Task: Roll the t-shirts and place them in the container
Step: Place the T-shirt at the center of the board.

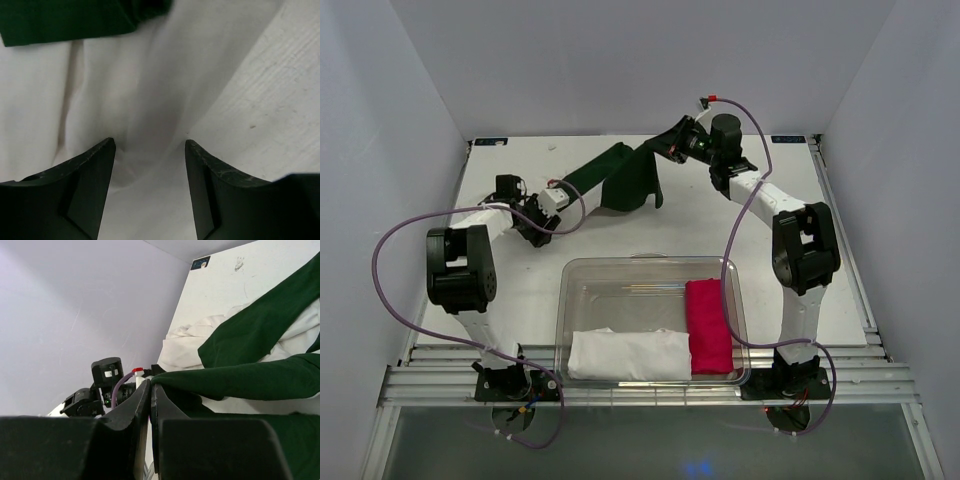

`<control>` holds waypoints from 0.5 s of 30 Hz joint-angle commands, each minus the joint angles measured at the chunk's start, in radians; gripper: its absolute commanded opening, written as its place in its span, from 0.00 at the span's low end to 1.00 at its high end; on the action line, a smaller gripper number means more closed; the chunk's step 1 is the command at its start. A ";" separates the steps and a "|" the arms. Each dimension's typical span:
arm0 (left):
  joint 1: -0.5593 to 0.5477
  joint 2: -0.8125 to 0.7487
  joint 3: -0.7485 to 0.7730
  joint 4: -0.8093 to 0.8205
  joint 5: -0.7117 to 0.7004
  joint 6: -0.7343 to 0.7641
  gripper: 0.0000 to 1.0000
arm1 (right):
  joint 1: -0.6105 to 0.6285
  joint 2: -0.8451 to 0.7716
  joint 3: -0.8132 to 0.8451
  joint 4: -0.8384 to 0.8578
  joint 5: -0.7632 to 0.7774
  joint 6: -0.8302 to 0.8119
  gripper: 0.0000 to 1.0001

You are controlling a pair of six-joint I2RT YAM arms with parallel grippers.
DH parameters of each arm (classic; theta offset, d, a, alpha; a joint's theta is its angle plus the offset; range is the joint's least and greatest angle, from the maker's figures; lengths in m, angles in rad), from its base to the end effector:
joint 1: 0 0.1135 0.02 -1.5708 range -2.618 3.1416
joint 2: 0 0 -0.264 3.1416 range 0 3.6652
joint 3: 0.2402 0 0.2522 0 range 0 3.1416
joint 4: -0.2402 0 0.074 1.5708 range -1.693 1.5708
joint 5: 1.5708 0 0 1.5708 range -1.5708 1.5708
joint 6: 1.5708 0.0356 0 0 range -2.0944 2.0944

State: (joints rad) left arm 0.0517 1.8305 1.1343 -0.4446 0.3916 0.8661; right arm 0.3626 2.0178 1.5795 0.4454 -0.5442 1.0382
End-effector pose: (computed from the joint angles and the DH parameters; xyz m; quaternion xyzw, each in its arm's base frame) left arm 0.3590 0.0050 0.1604 0.4176 0.8635 -0.0777 0.2718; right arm 0.4477 0.1896 0.3027 0.0450 0.7035 0.5853 0.4006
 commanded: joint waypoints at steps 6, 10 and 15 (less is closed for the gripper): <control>-0.010 -0.027 -0.016 0.262 -0.123 -0.114 0.00 | -0.025 -0.073 -0.016 0.052 0.015 -0.035 0.08; 0.017 -0.040 0.172 0.239 -0.111 -0.191 0.00 | -0.073 -0.123 0.016 -0.006 0.039 -0.120 0.08; 0.077 0.002 0.606 -0.043 0.295 -0.152 0.00 | -0.142 -0.238 0.143 -0.126 0.085 -0.314 0.08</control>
State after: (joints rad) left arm 0.0875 1.8786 1.5143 -0.3832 0.3855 0.7006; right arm 0.2676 1.9335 1.5997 0.3210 -0.5091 0.8742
